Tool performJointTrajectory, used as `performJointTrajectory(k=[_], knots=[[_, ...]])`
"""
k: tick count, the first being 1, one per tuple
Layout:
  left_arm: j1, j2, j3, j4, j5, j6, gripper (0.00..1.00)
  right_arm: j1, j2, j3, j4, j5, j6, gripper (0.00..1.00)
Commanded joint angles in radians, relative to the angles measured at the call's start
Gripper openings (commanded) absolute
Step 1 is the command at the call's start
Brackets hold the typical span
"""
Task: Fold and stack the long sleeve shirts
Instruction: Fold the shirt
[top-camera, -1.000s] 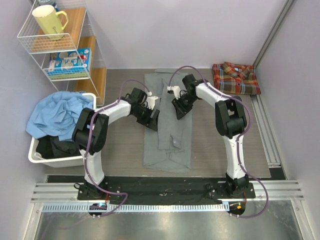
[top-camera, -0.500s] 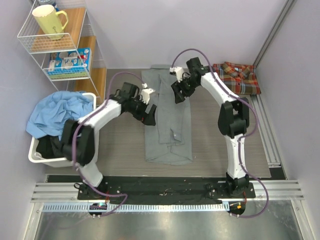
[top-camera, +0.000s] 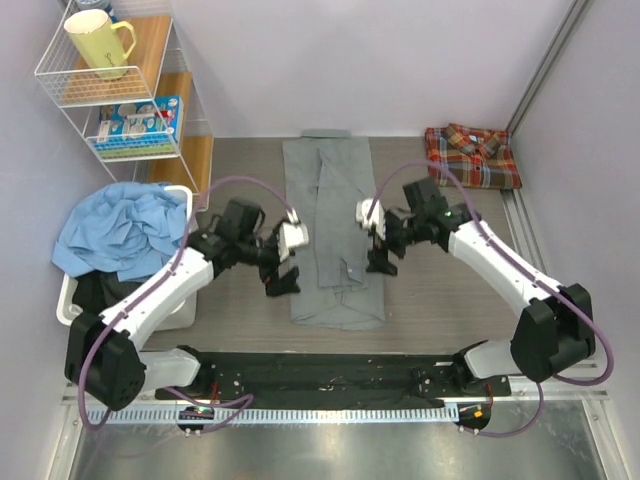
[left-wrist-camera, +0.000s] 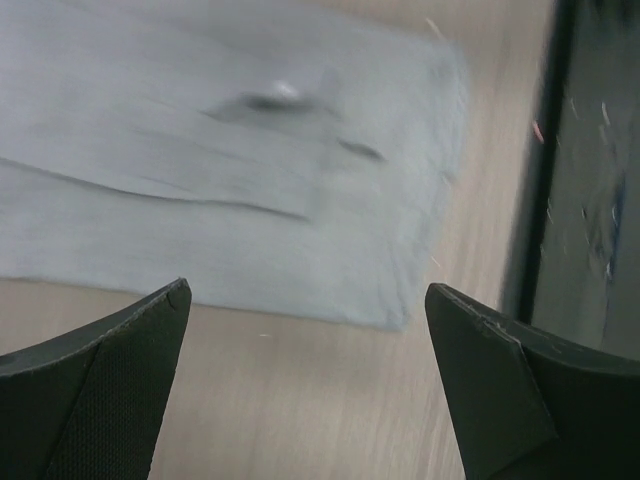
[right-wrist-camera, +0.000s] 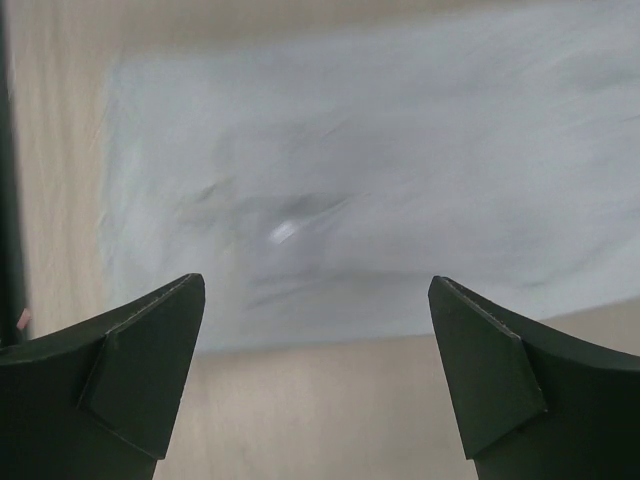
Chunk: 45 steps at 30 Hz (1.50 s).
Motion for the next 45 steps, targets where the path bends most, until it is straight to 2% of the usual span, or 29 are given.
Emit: performJointTrajectory(k=[1, 4, 10, 12, 19, 22, 24, 28, 31, 32, 33, 34, 35, 36, 38, 41, 42, 45], knots=[[-0.108, -0.15, -0.289, 0.043, -0.066, 0.268, 1.0, 0.066, -0.093, -0.291, -0.023, 0.043, -0.277, 0.97], [-0.203, -0.221, -0.442, 0.178, -0.169, 0.335, 1.0, 0.121, -0.134, -0.412, 0.043, 0.072, -0.314, 0.92], [-0.27, -0.163, -0.503, 0.235, -0.195, 0.332, 0.86, 0.19, -0.153, -0.591, 0.137, 0.14, -0.412, 0.83], [-0.304, -0.16, -0.534, 0.282, -0.26, 0.329, 0.82, 0.215, -0.168, -0.621, 0.17, 0.15, -0.415, 0.81], [-0.347, -0.1, -0.528, 0.321, -0.307, 0.366, 0.8, 0.301, -0.159, -0.695, 0.247, 0.245, -0.405, 0.63], [-0.384, -0.058, -0.507, 0.32, -0.344, 0.372, 0.73, 0.315, -0.136, -0.7, 0.275, 0.278, -0.391, 0.6], [-0.398, -0.009, -0.496, 0.318, -0.396, 0.375, 0.68, 0.321, -0.119, -0.698, 0.275, 0.307, -0.389, 0.53], [-0.405, 0.011, -0.494, 0.327, -0.41, 0.389, 0.6, 0.333, -0.119, -0.724, 0.308, 0.367, -0.38, 0.4], [-0.407, 0.041, -0.475, 0.35, -0.441, 0.359, 0.49, 0.341, -0.122, -0.735, 0.33, 0.387, -0.359, 0.25], [-0.407, 0.051, -0.468, 0.35, -0.445, 0.343, 0.39, 0.342, -0.122, -0.734, 0.335, 0.39, -0.336, 0.2], [-0.405, 0.064, -0.461, 0.35, -0.452, 0.334, 0.33, 0.345, -0.121, -0.728, 0.341, 0.397, -0.322, 0.09], [-0.407, 0.069, -0.451, 0.349, -0.456, 0.322, 0.29, 0.352, -0.122, -0.723, 0.347, 0.402, -0.31, 0.06], [-0.407, 0.071, -0.447, 0.347, -0.459, 0.305, 0.17, 0.355, -0.124, -0.717, 0.347, 0.407, -0.299, 0.04], [-0.407, 0.071, -0.442, 0.343, -0.461, 0.296, 0.11, 0.355, -0.128, -0.705, 0.344, 0.41, -0.278, 0.02], [-0.407, 0.058, -0.43, 0.314, -0.446, 0.273, 0.0, 0.356, -0.148, -0.691, 0.319, 0.407, -0.257, 0.01], [-0.408, -0.006, -0.415, 0.226, -0.386, 0.257, 0.0, 0.367, -0.206, -0.668, 0.255, 0.387, -0.201, 0.01], [-0.41, -0.026, -0.41, 0.194, -0.328, 0.259, 0.0, 0.378, -0.223, -0.654, 0.223, 0.375, -0.175, 0.01], [-0.454, -0.129, -0.41, 0.097, -0.289, 0.268, 0.0, 0.453, -0.335, -0.654, 0.128, 0.368, -0.07, 0.01]])
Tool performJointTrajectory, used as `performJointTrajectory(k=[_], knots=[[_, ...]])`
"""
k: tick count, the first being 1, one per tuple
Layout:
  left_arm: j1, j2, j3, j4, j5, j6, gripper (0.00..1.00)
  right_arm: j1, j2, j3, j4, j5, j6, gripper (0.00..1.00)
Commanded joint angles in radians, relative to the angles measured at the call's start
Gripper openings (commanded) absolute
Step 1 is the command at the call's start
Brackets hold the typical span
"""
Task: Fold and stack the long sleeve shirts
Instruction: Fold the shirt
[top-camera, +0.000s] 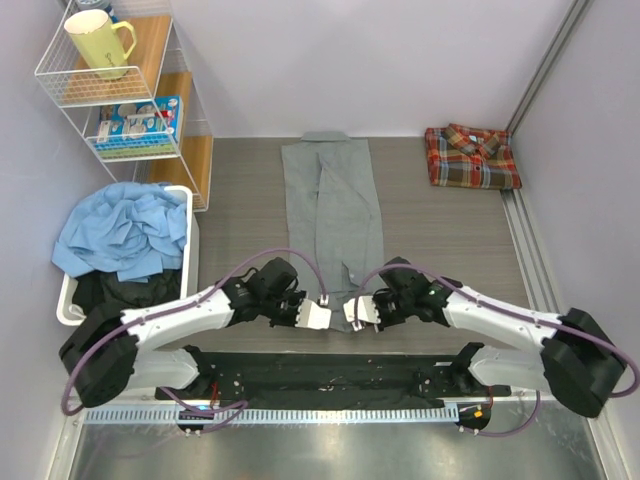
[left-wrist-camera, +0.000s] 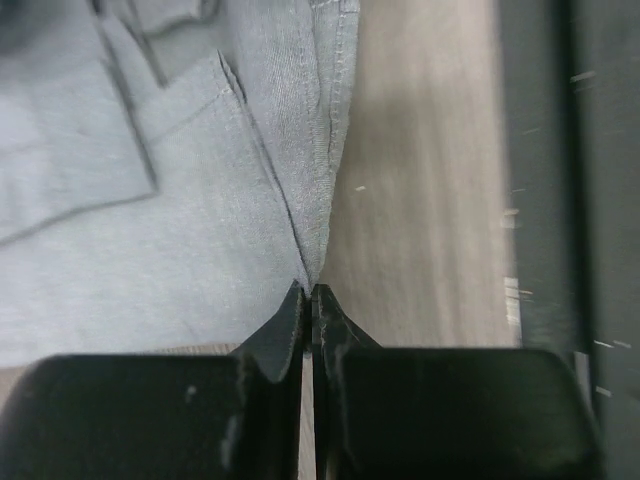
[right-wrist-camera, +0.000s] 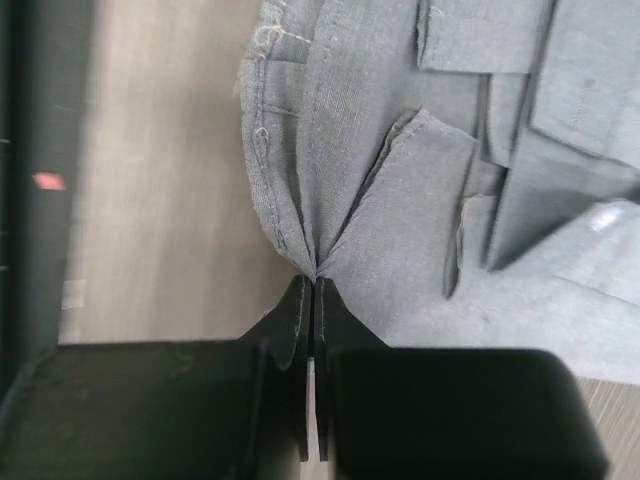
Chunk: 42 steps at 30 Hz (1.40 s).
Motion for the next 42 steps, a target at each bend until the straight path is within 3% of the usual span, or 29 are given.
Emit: performJointTrajectory(k=[1, 4, 10, 14, 18, 26, 30, 37, 42], knots=[[-0.064, -0.146, 0.031, -0.175, 0.108, -0.024, 0.0, 0.083, -0.159, 0.031, -0.191, 0.004, 0.176, 0.01], [-0.082, -0.211, 0.023, -0.23, 0.118, -0.064, 0.0, 0.134, -0.225, 0.04, -0.249, 0.007, 0.219, 0.01], [-0.081, -0.212, 0.057, -0.25, 0.069, -0.105, 0.0, 0.116, -0.199, 0.089, -0.253, 0.055, 0.227, 0.01], [-0.044, -0.196, 0.097, -0.254, 0.085, -0.073, 0.0, 0.025, -0.144, 0.187, -0.286, -0.005, 0.233, 0.01], [0.086, -0.141, 0.193, -0.272, 0.149, -0.026, 0.0, -0.084, -0.06, 0.337, -0.325, -0.063, 0.123, 0.01], [0.304, 0.217, 0.515, -0.289, 0.188, 0.06, 0.0, -0.331, 0.322, 0.679, -0.383, -0.197, -0.103, 0.01], [0.419, 0.428, 0.745, -0.344, 0.209, 0.07, 0.0, -0.404, 0.592, 0.978, -0.449, -0.243, -0.176, 0.01], [0.496, 0.732, 1.074, -0.381, 0.189, 0.082, 0.0, -0.443, 0.917, 1.298, -0.466, -0.235, -0.238, 0.01], [0.504, 0.843, 1.139, -0.359, 0.174, 0.074, 0.0, -0.463, 1.0, 1.375, -0.461, -0.22, -0.255, 0.02]])
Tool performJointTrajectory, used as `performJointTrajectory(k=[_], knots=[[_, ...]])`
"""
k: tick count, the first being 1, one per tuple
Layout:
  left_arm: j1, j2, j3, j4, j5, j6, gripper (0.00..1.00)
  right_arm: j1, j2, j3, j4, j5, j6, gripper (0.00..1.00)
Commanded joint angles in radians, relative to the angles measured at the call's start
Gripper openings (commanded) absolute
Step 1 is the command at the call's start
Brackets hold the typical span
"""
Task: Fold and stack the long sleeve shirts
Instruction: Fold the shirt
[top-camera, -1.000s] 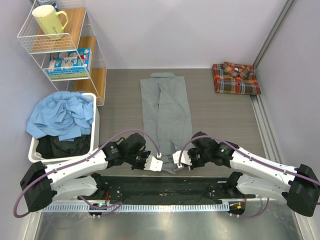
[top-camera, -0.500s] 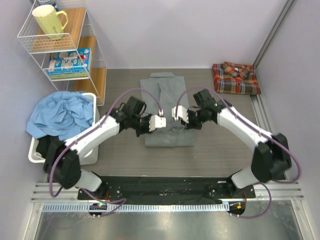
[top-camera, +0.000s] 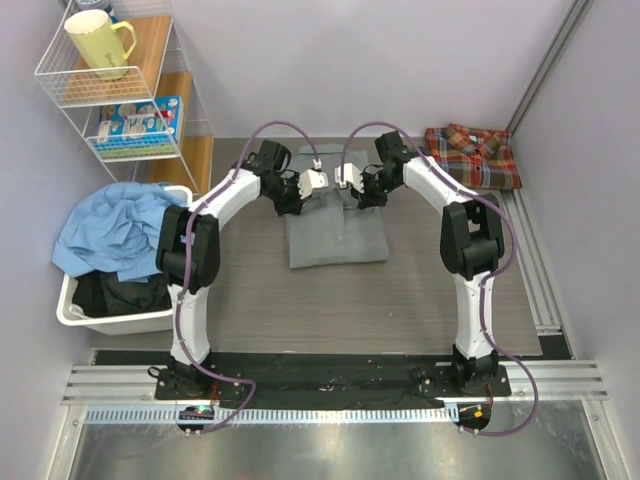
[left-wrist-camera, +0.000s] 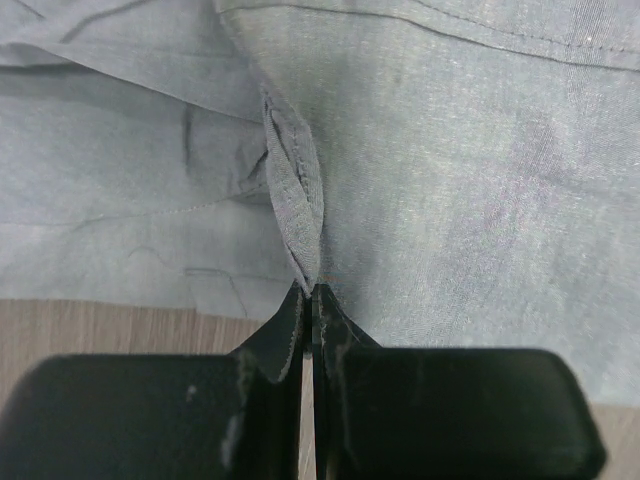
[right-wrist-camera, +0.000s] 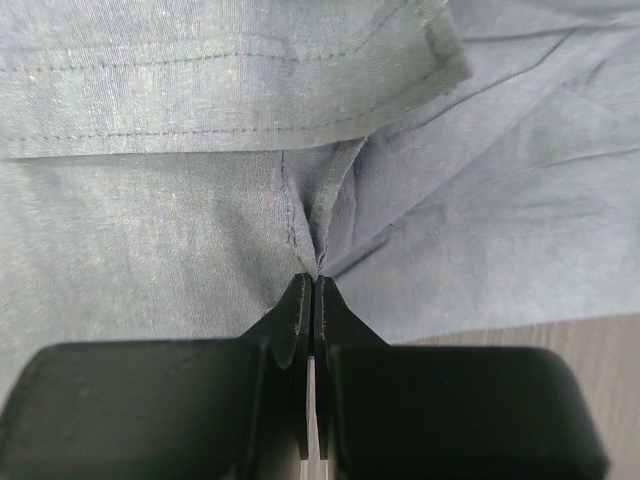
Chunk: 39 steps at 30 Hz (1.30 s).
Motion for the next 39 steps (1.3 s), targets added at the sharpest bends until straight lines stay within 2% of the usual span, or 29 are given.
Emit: performJointTrajectory(k=[1, 3, 4, 6, 7, 8, 11, 14, 16, 17, 20, 21, 22, 23, 24, 25, 26, 27, 28, 29, 30, 32, 34, 39], knots=[[-0.005, 0.04, 0.054, -0.004, 0.004, 0.01, 0.0, -0.015, 0.023, 0.063, -0.017, -0.013, -0.054, 0.02], [-0.005, 0.06, 0.057, 0.01, -0.014, -0.018, 0.01, -0.013, 0.021, 0.04, 0.003, -0.007, -0.052, 0.06], [-0.004, 0.067, 0.057, 0.016, -0.023, -0.027, 0.02, -0.015, 0.02, 0.034, 0.014, -0.004, -0.043, 0.15], [-0.004, 0.066, 0.054, 0.023, -0.058, -0.048, 0.04, -0.017, 0.006, 0.02, 0.064, 0.016, 0.023, 0.29], [-0.002, 0.061, 0.054, 0.03, -0.069, -0.061, 0.05, -0.017, -0.002, 0.022, 0.077, 0.019, 0.037, 0.46], [0.005, 0.057, 0.056, 0.039, -0.08, -0.077, 0.08, -0.024, -0.02, 0.019, 0.098, 0.025, 0.061, 0.51], [0.028, 0.016, 0.064, 0.046, -0.115, -0.177, 0.25, -0.049, -0.08, 0.022, 0.111, 0.047, 0.168, 0.61], [0.053, -0.053, 0.057, 0.022, -0.132, -0.3, 0.45, -0.082, -0.14, 0.002, 0.089, 0.059, 0.288, 0.62], [0.059, -0.107, 0.018, 0.013, -0.094, -0.384, 0.48, -0.093, -0.187, -0.01, 0.049, 0.036, 0.386, 0.62], [0.058, -0.164, -0.007, 0.028, -0.07, -0.418, 0.55, -0.095, -0.201, -0.013, -0.001, 0.001, 0.418, 0.62], [0.058, -0.27, -0.126, 0.083, 0.107, -0.64, 0.72, -0.095, -0.224, -0.029, -0.125, -0.161, 0.552, 0.59], [0.05, -0.29, -0.192, 0.114, 0.207, -0.71, 0.81, -0.093, -0.217, -0.035, -0.147, -0.204, 0.589, 0.59], [0.044, -0.305, -0.237, 0.158, 0.237, -0.865, 0.87, -0.09, -0.207, -0.044, -0.209, -0.257, 0.642, 0.59], [0.036, -0.337, -0.277, 0.202, 0.271, -0.951, 0.98, -0.083, -0.195, -0.049, -0.236, -0.313, 0.669, 0.59], [0.021, -0.35, -0.36, 0.305, 0.315, -1.019, 1.0, -0.076, -0.169, -0.049, -0.27, -0.352, 0.682, 0.64], [0.012, -0.363, -0.401, 0.354, 0.357, -1.156, 1.0, -0.073, -0.16, -0.058, -0.317, -0.386, 0.698, 0.75], [0.003, -0.385, -0.439, 0.405, 0.374, -1.215, 1.0, -0.073, -0.157, -0.07, -0.325, -0.459, 0.745, 0.89], [-0.017, -0.396, -0.482, 0.528, 0.385, -1.281, 1.0, -0.073, -0.155, -0.102, -0.327, -0.488, 0.761, 0.99], [-0.027, -0.4, -0.549, 0.593, 0.414, -1.403, 1.0, -0.072, -0.163, -0.118, -0.316, -0.511, 0.77, 1.0], [-0.034, -0.4, -0.589, 0.675, 0.425, -1.488, 1.0, -0.067, -0.166, -0.132, -0.31, -0.533, 0.788, 1.0], [-0.045, -0.397, -0.619, 0.821, 0.428, -1.557, 1.0, -0.063, -0.169, -0.148, -0.311, -0.554, 0.793, 1.0], [-0.053, -0.388, -0.703, 0.965, 0.443, -1.735, 1.0, -0.043, -0.174, -0.168, -0.311, -0.585, 0.804, 1.0], [-0.067, -0.362, -0.732, 1.069, 0.454, -1.791, 1.0, -0.027, -0.164, -0.214, -0.313, -0.622, 0.812, 0.99], [-0.054, -0.283, -0.783, 1.139, 0.434, -1.846, 1.0, -0.038, -0.039, -0.253, -0.291, -0.618, 0.778, 1.0]])
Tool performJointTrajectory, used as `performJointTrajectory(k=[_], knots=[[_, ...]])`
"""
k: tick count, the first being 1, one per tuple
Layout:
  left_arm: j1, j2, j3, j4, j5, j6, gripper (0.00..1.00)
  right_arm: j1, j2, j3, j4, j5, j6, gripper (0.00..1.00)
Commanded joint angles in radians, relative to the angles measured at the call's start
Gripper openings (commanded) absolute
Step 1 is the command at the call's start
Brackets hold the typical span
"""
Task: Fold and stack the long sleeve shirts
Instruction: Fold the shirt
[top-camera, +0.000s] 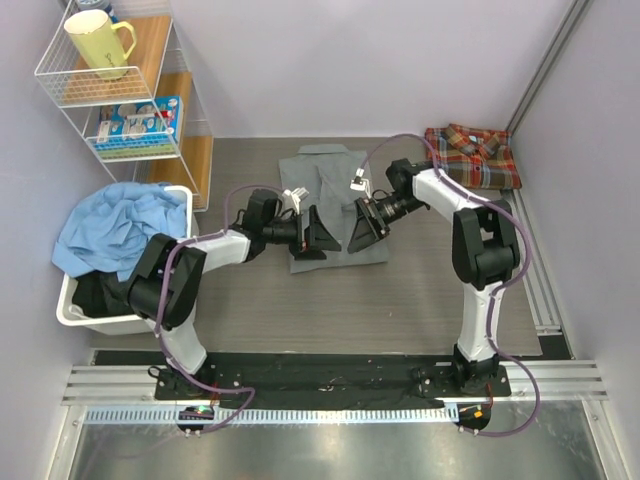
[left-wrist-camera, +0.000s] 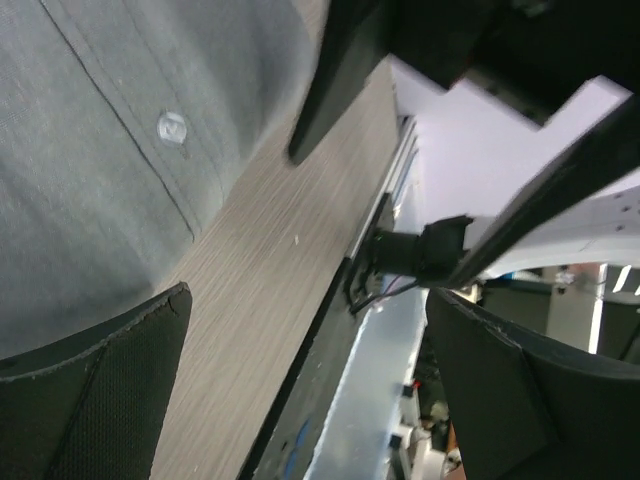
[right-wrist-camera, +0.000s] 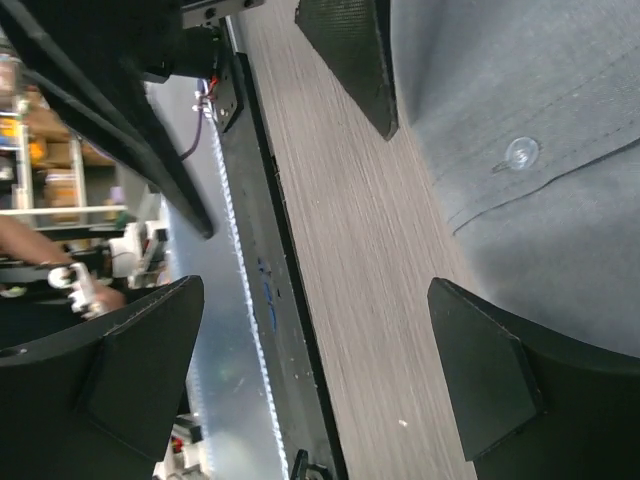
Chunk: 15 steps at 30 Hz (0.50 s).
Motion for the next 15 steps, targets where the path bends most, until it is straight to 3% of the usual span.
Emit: performJointTrajectory(k=[1, 9, 15], knots=[[0.023, 0.063, -0.016, 0.221, 0.024, -0.147, 1.0, -0.011, 0.124, -0.002, 0.003, -0.054, -0.012, 1.0], [0.104, 0.226, -0.004, 0.04, 0.035, 0.028, 1.0, -0.088, 0.366, 0.054, 0.005, -0.027, -0.012, 1.0], [0.108, 0.215, 0.004, -0.172, 0.024, 0.206, 1.0, -0.083, 0.275, -0.124, 0.023, -0.068, 0.005, 1.0]])
